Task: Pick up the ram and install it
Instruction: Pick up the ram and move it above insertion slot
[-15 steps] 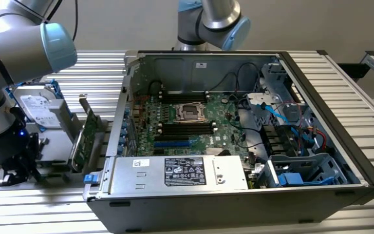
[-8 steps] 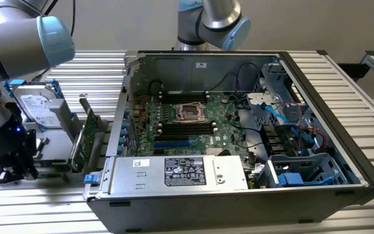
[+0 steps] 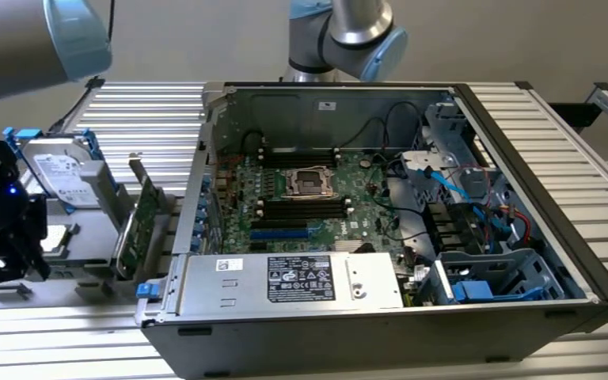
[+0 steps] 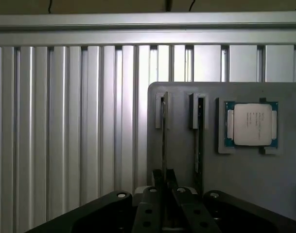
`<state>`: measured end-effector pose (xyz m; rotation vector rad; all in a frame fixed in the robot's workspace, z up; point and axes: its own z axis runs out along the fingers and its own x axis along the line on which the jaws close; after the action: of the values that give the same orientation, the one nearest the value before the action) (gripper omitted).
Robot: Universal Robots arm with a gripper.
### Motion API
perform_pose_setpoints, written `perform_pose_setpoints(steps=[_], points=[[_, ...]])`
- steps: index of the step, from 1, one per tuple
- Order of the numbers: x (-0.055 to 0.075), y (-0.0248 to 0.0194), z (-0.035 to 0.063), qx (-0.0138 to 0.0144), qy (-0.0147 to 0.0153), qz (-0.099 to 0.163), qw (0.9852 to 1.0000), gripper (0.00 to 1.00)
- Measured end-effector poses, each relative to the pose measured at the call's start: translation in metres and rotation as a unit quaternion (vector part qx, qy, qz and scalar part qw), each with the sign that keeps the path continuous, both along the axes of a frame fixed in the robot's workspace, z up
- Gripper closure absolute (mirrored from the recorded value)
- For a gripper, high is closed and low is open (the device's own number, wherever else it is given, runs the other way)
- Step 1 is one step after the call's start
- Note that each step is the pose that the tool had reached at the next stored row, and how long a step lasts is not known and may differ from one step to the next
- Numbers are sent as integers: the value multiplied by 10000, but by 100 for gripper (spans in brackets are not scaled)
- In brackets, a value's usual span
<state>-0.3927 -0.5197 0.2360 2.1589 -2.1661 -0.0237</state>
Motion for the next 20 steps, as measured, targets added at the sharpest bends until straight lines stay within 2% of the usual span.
perform_pose_setpoints(steps=[6,20], points=[[21,2,272,0,20,1,10000,86],[354,20,903,0,69,14,10000,86]])
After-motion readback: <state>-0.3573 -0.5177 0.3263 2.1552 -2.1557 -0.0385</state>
